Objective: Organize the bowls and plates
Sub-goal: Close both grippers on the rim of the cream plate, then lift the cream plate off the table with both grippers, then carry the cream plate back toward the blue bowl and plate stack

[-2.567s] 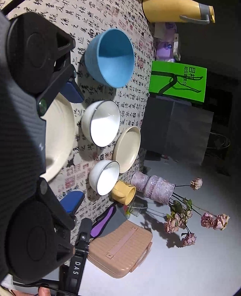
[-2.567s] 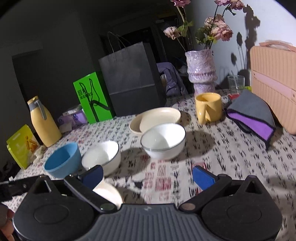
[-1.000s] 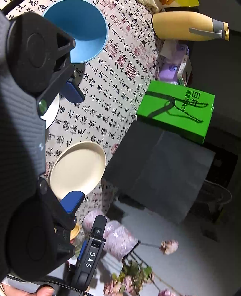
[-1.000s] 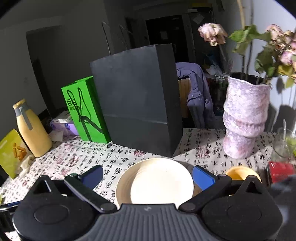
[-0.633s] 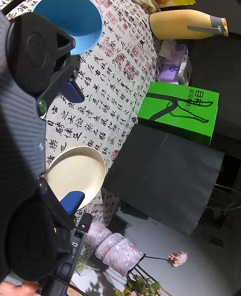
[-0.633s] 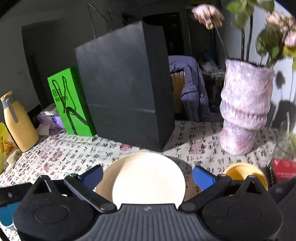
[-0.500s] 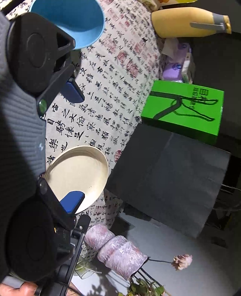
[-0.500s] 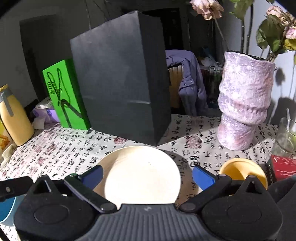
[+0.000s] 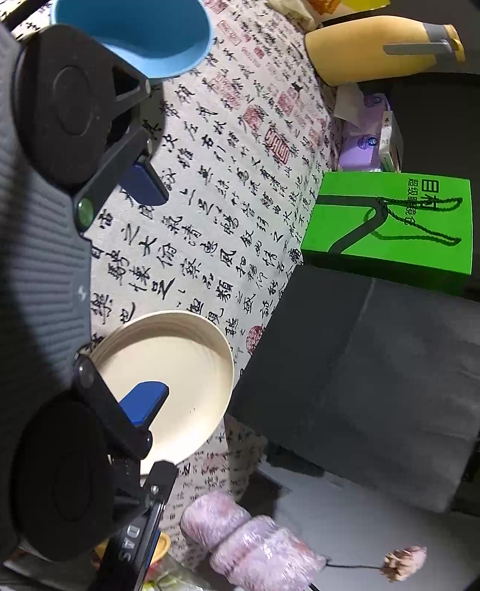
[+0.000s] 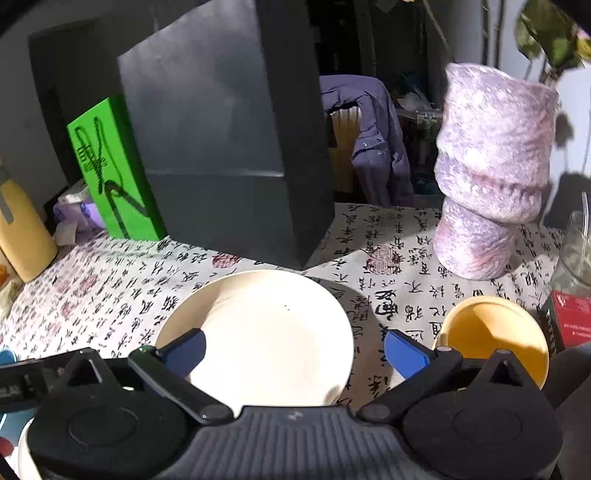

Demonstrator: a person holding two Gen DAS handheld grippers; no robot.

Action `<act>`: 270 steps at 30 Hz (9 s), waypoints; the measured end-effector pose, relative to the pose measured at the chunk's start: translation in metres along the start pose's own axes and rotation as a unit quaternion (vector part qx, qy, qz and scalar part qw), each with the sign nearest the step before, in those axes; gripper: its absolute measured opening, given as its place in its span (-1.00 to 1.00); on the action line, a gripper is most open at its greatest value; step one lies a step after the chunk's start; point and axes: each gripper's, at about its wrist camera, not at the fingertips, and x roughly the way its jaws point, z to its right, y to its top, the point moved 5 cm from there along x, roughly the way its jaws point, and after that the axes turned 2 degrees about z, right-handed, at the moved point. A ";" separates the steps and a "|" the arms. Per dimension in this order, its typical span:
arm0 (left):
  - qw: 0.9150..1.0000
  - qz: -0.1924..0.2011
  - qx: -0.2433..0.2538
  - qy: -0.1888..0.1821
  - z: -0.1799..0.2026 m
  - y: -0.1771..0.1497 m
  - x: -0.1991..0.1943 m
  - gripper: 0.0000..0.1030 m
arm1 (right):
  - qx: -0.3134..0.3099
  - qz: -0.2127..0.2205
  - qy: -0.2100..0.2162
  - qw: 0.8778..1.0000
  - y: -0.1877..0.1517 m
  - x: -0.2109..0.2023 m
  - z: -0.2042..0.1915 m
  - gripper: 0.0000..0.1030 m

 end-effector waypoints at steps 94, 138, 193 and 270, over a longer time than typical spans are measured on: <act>0.991 -0.018 0.105 0.081 0.049 -0.003 0.066 -0.79 | 0.026 -0.003 -0.046 0.999 -0.026 0.046 0.025 -0.81; 0.993 0.018 0.117 0.003 0.016 0.019 0.007 -0.80 | 0.015 0.081 -0.033 0.996 -0.013 -0.010 -0.009 -0.80; 0.988 0.050 0.120 -0.078 -0.017 0.001 -0.090 -0.80 | 0.050 0.129 -0.067 0.988 -0.049 -0.120 -0.043 -0.80; 0.992 0.075 0.075 -0.075 -0.172 -0.088 -0.257 -0.79 | 0.009 0.126 -0.061 0.990 -0.161 -0.257 -0.184 -0.80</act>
